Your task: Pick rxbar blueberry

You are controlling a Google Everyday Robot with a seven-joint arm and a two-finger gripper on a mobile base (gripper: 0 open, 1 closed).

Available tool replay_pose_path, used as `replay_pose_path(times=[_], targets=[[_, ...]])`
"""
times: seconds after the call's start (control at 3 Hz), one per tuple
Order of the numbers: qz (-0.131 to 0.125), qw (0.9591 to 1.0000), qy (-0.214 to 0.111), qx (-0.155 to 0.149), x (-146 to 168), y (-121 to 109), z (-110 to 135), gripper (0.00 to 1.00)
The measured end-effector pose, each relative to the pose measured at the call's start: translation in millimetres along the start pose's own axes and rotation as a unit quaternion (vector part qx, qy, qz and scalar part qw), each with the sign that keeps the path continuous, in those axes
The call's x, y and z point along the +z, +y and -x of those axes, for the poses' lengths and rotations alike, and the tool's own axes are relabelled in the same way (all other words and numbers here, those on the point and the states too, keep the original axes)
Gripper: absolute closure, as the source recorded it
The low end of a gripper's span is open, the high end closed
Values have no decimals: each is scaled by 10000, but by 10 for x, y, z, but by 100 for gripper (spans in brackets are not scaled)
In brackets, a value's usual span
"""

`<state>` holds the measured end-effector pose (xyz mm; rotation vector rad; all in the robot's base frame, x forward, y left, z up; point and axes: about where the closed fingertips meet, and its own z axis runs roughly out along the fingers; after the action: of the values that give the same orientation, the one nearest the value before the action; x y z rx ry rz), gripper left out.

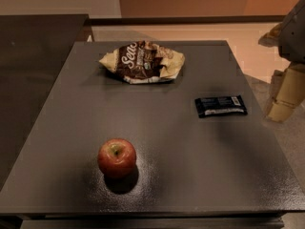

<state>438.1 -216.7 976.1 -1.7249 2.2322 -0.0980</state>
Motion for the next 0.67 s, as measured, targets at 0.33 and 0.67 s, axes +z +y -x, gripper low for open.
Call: replay_pose_path(times=[0.33,0.67], targets=[[0,10000,-1,0,0,0,0,0],[80,9999,-63,-22,77,-47,38,0]])
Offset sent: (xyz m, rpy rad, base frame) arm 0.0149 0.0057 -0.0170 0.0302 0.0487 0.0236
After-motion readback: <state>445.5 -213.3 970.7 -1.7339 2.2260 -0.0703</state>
